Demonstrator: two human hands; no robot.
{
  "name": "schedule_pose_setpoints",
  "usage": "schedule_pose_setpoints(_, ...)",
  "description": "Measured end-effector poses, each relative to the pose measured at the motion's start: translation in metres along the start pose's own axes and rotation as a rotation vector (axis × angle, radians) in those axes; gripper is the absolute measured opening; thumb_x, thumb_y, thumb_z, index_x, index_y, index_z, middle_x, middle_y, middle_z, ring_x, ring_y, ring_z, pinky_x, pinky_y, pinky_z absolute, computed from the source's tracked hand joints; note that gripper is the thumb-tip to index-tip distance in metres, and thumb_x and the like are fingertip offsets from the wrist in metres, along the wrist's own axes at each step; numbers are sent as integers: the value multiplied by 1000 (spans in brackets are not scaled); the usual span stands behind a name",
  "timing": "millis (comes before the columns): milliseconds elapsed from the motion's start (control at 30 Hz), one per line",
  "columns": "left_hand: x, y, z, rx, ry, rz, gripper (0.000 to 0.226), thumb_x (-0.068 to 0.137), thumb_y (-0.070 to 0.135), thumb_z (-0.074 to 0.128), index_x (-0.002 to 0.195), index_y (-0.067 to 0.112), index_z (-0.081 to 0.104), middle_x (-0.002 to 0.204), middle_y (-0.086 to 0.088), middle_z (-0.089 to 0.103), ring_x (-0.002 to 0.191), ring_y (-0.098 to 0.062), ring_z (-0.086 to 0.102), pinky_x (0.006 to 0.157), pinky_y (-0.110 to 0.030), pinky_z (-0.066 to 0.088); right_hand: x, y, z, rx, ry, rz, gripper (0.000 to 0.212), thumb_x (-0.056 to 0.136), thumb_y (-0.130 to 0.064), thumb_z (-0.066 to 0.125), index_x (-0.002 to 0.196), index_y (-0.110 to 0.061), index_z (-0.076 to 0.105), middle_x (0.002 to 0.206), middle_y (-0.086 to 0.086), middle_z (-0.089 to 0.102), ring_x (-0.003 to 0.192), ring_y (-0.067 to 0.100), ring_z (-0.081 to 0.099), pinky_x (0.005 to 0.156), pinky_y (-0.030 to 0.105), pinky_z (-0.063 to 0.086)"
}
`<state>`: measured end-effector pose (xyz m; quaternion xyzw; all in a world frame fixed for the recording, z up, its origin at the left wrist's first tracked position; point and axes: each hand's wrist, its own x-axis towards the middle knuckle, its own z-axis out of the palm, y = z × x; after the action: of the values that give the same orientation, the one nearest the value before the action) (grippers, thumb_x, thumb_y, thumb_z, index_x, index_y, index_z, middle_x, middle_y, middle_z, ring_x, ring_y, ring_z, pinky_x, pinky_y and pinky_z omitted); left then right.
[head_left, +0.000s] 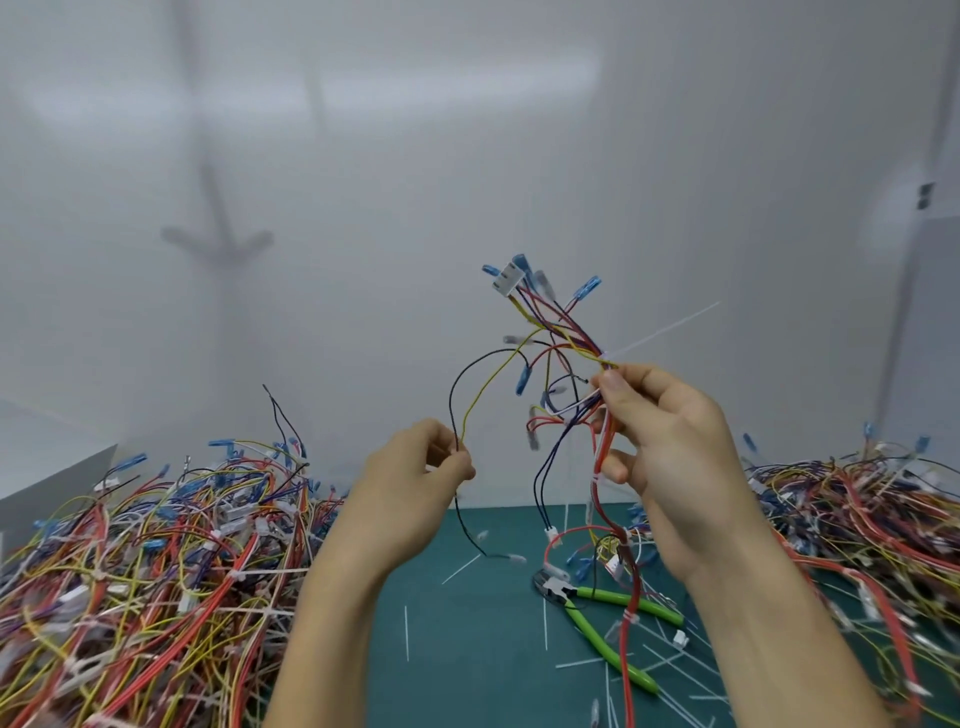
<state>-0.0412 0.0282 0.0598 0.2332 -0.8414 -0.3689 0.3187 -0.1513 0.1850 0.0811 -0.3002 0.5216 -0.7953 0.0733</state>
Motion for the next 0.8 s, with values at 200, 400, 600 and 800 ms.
schedule_pose_setpoints(200,-3,-5,-3,-219,-156,-88,8,92,11,66,88,4,64,84,-14,74,74,-24,74,78,-40,60,1,-7,-4,46,42,-47,11,99,-19,58,94,-14,67,76,0,57,54,5,48,41,17,39)
schedule_pose_setpoints(400,-6,11,-9,-588,39,2,11,87,10,69,88,-2,70,74,-12,73,69,-21,73,64,-24,59,0,-6,-4,16,39,-21,11,99,-17,59,91,-15,66,78,1,57,54,7,47,41,17,38)
schedule_pose_setpoints(600,-8,23,-12,-788,90,51,20,75,24,73,87,9,74,78,-8,75,72,-23,74,63,-24,58,-1,-3,-1,-47,14,-1,12,99,-19,59,96,-12,67,79,1,59,51,4,47,41,17,40)
schedule_pose_setpoints(800,-8,23,-14,-845,95,57,16,71,27,74,78,13,77,78,-9,75,68,-20,72,61,-22,57,-1,-2,-3,-61,14,12,11,98,-19,60,95,-13,68,76,-2,60,48,3,47,41,16,39)
